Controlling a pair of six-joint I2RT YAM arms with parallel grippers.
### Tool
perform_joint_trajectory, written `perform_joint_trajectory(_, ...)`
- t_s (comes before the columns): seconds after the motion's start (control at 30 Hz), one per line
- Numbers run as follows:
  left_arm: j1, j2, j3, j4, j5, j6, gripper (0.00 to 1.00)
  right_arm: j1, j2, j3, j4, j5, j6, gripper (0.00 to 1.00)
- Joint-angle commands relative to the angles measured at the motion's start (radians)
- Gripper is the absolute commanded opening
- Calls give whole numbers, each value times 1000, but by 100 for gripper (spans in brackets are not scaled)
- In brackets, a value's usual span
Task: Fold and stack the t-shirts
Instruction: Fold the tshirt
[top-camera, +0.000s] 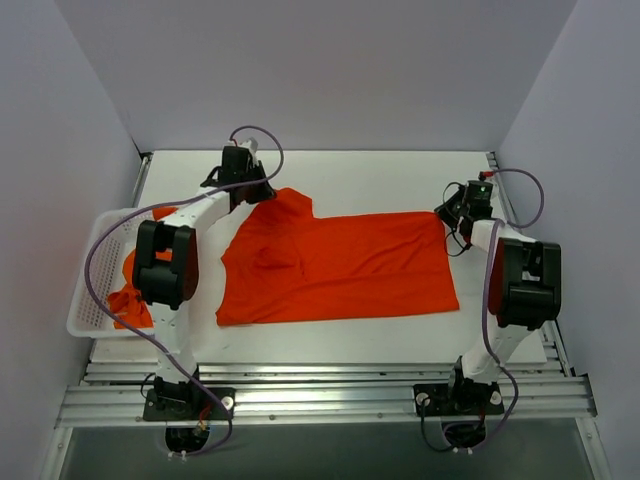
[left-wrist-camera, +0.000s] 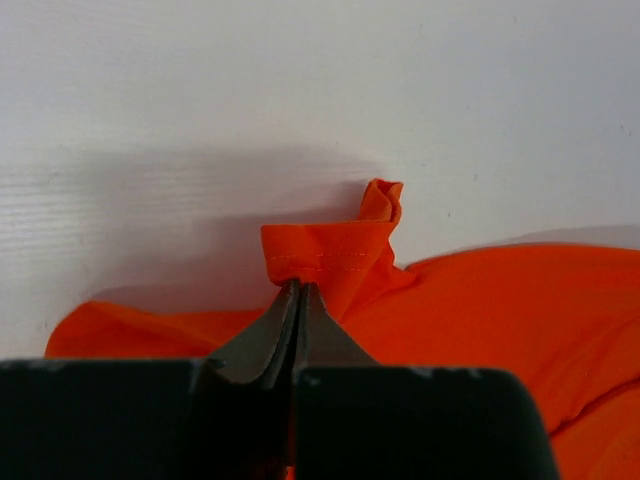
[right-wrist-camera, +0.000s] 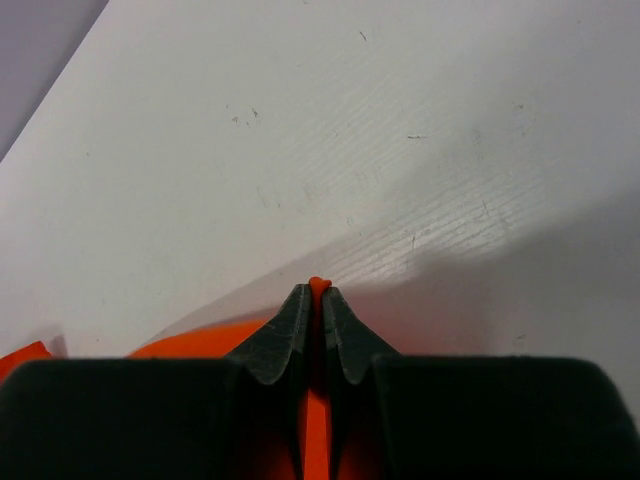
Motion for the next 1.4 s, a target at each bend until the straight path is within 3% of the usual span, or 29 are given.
perform_joint_trajectory(0.0, -25, -109, -69, -2, -32, 34, 2, 7, -89, -30, -36, 21, -25, 0)
perform_joint_trajectory(0.8, -126, -644, -580, -41, -215, 34, 2, 2, -245, -210, -98, 83, -65, 0)
perform_joint_trajectory(1.23, -329, -916, -839, -73, -403, -71, 3, 2, -415, -329, -184, 161, -62, 0)
perform_joint_trajectory(1.33, -393, -933, -861, -117, -486, -99, 7, 2, -454, -372, -184, 188, -33, 0)
perform_joint_trajectory(1.37, -422, -933, -867, -127, -523, -107, 16, 2, -455, -379, -193, 195, -28, 0)
